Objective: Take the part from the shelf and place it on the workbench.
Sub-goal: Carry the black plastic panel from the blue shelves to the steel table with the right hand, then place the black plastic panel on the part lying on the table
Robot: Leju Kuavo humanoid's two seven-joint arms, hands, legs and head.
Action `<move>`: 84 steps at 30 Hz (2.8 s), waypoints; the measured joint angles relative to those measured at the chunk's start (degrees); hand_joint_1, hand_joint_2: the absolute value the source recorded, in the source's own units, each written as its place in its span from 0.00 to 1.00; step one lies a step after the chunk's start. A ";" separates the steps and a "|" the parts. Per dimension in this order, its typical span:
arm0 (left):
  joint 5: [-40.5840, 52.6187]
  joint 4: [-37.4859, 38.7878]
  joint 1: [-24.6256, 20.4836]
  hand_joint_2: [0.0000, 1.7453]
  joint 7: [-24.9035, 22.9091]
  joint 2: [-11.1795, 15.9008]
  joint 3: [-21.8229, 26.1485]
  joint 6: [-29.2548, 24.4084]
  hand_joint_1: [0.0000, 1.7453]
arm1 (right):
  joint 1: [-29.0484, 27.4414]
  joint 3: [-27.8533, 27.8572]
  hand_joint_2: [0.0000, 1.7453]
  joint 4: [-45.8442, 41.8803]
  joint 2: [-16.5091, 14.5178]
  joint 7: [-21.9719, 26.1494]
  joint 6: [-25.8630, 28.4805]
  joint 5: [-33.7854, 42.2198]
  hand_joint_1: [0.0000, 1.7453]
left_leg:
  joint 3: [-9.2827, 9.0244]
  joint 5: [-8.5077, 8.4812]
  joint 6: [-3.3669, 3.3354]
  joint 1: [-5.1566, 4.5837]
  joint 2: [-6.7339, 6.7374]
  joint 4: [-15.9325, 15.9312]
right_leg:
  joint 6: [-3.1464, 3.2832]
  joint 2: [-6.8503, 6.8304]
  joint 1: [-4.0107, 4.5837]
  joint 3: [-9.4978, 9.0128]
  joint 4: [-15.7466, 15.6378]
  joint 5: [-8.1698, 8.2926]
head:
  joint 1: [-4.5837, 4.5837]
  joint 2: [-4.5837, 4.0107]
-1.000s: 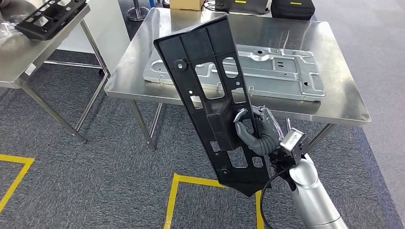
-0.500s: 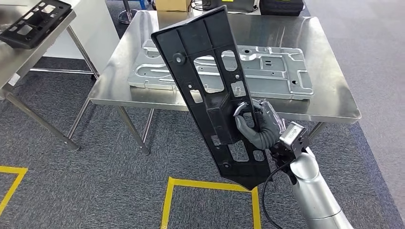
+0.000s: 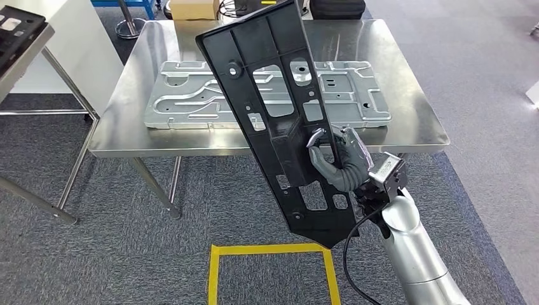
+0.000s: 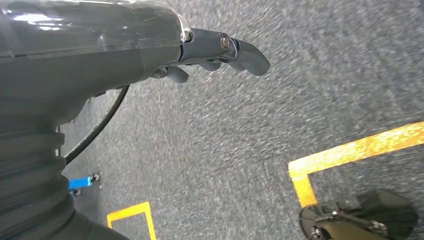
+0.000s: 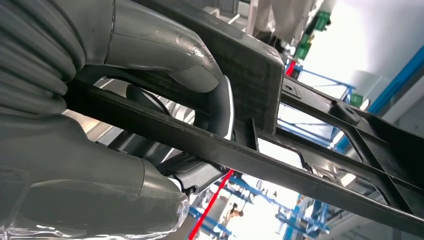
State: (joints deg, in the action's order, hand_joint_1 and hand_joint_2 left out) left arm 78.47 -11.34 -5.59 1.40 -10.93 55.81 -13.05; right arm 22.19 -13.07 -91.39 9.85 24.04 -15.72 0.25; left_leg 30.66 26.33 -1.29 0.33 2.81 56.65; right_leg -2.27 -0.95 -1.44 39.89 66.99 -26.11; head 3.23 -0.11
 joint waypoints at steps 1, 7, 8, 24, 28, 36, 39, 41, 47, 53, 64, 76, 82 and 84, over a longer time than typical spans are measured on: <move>0.00 0.00 -0.02 1.00 0.00 0.01 0.01 -0.01 0.00 | 0.10 -0.01 1.00 0.05 -0.01 0.00 -0.01 0.01 1.00 | -0.29 0.60 0.30 -0.16 0.44 0.33 | 0.13 -1.31 0.27 -1.60 -3.64 1.63 | -0.01 0.00; -0.08 0.00 -0.36 1.00 -0.01 0.10 0.03 -0.10 0.00 | 0.39 -0.07 1.00 0.15 0.04 0.00 -0.07 0.04 1.00 | -1.27 3.18 2.27 -0.60 1.60 1.66 | 2.40 -0.82 0.62 -3.66 -7.97 1.86 | 0.02 0.00; -0.11 0.00 -0.44 1.00 0.01 0.12 0.04 -0.09 0.00 | 0.46 -0.07 1.00 0.15 0.08 0.01 -0.07 0.04 1.00 | -0.51 4.29 2.59 -0.45 0.43 3.53 | 2.66 -0.23 0.46 -3.86 -8.06 1.78 | 0.02 0.00; 0.05 0.00 0.06 1.00 0.15 -0.05 0.06 0.07 0.00 | -0.39 -0.21 1.00 0.05 0.03 0.40 1.25 -1.49 1.00 | 1.96 -1.66 -0.20 0.10 -5.52 -0.38 | 0.64 4.38 0.14 -3.41 -4.14 -1.58 | 0.00 0.00; 0.07 0.00 0.34 1.00 0.45 -0.08 0.06 0.07 0.00 | -0.21 -0.28 1.00 -0.02 -0.59 0.74 1.80 -3.00 1.00 | 0.47 -0.12 -0.59 -0.09 -4.05 -0.47 | 0.05 1.38 -0.11 3.35 6.74 -4.03 | -0.02 0.00; 0.09 0.00 -0.04 1.00 0.51 -0.18 0.06 -0.07 0.00 | 0.96 -0.27 1.00 -0.57 -0.64 0.31 1.86 -3.37 1.00 | -2.61 3.51 1.73 -0.28 -2.92 -0.21 | 1.39 0.55 0.12 -4.03 -8.12 1.60 | 0.01 0.00; 0.12 0.00 -0.32 1.00 0.52 -0.15 0.06 -0.14 0.00 | 1.54 -0.26 1.00 -0.86 -0.34 0.11 1.84 -3.43 1.00 | -1.16 5.37 2.49 -0.12 -2.82 4.05 | 2.53 0.78 -0.05 -5.71 -8.79 0.44 | 0.02 0.00; 0.20 0.00 -0.41 1.00 0.50 -0.14 0.06 -0.14 0.00 | 2.13 -0.26 1.00 -0.82 -0.28 -0.09 1.82 -3.54 1.00 | 4.03 7.21 2.73 -0.09 -2.86 12.30 | 2.97 0.81 0.12 -7.04 -8.97 -0.70 | 0.02 0.00; 0.66 0.00 0.09 1.00 0.19 -0.12 0.06 0.01 0.00 | 4.30 -0.26 1.00 0.39 -0.28 -0.85 1.84 -4.58 1.00 | 9.44 -5.06 1.74 -0.41 -3.12 8.04 | 2.68 1.66 0.41 -13.19 -9.25 -5.60 | 0.01 0.00; 1.20 0.00 -0.43 1.00 0.19 -0.10 -0.01 0.65 0.00 | 8.86 -0.58 1.00 2.32 -0.27 -1.69 1.80 -8.20 1.00 | 3.80 -2.24 -0.60 -1.11 -3.17 0.44 | 0.62 1.77 -0.12 -12.45 -4.70 -4.25 | 0.00 0.00; 1.84 0.02 -0.84 1.00 0.07 -0.43 -0.19 1.07 0.00 | 23.85 -4.45 1.00 14.64 -1.10 -2.88 0.85 -10.73 1.00 | -9.32 8.14 1.04 0.13 -3.98 -1.36 | -0.26 -0.44 -0.49 3.44 -6.93 6.75 | -0.01 0.00; 1.63 0.03 -2.35 1.00 0.34 -0.91 -0.20 1.16 0.00 | 25.46 -6.63 1.00 16.67 1.84 -2.51 0.79 -10.76 1.00 | 6.33 13.46 1.31 -0.36 -3.16 12.14 | 3.50 0.54 1.08 -10.41 -9.44 -2.18 | 0.05 0.00; 1.41 0.06 -2.30 1.00 0.83 -1.19 -0.18 0.89 0.00 | 26.08 -7.33 1.00 17.15 2.00 -2.49 0.77 -10.79 1.00 | 5.86 -4.23 -2.51 -3.40 -3.95 0.43 | 2.77 1.47 1.35 -16.87 -8.68 -6.05 | 0.05 0.00; 1.26 0.05 -1.67 1.00 1.60 -1.56 -0.15 0.46 0.00 | 27.22 -7.17 1.00 16.94 2.35 -2.40 0.85 -10.73 1.00 | 4.31 -3.85 -2.93 -3.10 -4.07 -0.05 | 2.30 1.43 1.37 -14.97 -4.38 -5.27 | 0.07 0.00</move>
State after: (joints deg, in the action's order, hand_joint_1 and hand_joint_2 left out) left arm 79.73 -11.29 -7.26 2.99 -12.50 55.65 -12.59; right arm 49.41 -20.24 -74.45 12.20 21.64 -14.86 -10.48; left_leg 34.98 22.47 -4.22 -2.77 -1.26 56.60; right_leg 0.03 0.47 -0.07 24.92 62.61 -31.37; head 3.30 -0.11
